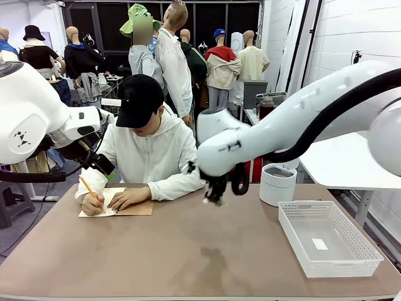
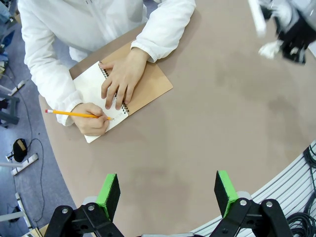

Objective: Sort the paper based on its condition.
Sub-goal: If a person hands you a paper, place it in the Organizing basket , and if it's crumpled, put it in the Trash can.

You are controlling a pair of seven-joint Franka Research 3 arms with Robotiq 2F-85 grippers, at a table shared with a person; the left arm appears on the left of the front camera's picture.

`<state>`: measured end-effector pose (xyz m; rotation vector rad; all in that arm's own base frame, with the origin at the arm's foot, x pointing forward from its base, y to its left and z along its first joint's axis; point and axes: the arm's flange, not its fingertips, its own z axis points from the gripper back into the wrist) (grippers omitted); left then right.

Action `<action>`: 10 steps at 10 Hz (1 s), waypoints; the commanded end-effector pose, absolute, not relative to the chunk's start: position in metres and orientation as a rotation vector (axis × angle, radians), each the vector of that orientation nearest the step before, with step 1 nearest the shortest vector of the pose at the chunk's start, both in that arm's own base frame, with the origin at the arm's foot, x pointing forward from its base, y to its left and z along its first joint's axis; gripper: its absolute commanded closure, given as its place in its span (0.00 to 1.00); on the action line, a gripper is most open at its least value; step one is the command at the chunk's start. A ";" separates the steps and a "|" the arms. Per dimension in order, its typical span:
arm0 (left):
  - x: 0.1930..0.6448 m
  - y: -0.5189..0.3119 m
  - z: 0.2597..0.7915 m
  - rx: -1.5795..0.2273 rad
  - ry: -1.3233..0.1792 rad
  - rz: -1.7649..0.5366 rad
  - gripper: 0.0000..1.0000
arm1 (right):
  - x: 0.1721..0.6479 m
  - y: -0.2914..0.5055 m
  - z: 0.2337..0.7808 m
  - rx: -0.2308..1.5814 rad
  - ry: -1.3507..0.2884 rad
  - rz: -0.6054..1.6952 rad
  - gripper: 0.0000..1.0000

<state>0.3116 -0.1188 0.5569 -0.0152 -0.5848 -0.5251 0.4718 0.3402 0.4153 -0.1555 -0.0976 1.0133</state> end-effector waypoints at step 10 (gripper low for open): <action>0.312 -0.118 0.557 -0.022 -0.589 -0.522 0.00 | 0.517 0.247 0.458 -0.315 -0.135 0.935 0.97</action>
